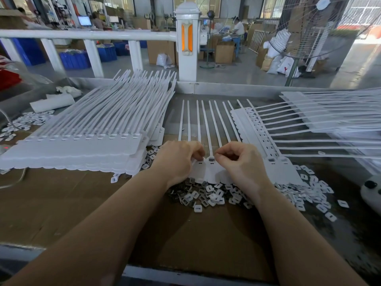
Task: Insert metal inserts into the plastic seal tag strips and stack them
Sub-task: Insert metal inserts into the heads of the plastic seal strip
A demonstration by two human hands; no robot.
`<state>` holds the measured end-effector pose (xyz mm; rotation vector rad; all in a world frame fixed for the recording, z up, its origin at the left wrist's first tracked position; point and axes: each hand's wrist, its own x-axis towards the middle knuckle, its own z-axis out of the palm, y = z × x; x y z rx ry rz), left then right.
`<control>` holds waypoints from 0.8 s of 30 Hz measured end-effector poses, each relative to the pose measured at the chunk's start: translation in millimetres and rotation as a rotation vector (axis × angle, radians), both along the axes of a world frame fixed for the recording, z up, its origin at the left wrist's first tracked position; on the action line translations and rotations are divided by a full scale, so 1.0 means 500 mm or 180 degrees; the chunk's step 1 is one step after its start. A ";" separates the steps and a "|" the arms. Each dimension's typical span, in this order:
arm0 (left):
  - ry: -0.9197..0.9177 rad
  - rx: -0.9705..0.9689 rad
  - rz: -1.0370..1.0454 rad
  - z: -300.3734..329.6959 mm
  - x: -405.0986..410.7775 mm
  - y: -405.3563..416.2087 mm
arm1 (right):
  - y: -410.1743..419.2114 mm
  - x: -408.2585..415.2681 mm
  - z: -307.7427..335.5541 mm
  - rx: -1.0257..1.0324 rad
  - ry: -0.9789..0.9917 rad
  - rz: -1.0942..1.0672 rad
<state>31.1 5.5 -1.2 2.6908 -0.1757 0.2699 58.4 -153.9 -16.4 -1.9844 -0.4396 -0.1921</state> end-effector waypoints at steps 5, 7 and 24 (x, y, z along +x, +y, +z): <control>0.0226 -0.0614 0.0127 -0.003 -0.005 0.005 | 0.000 -0.002 0.000 -0.0012 0.0023 -0.0020; 0.0259 -0.0889 0.0178 -0.007 -0.008 0.008 | 0.001 -0.002 0.000 -0.0013 0.0012 -0.0036; 0.0701 -0.0575 -0.0908 0.031 -0.038 -0.032 | -0.003 -0.003 0.011 0.0387 0.0139 -0.0103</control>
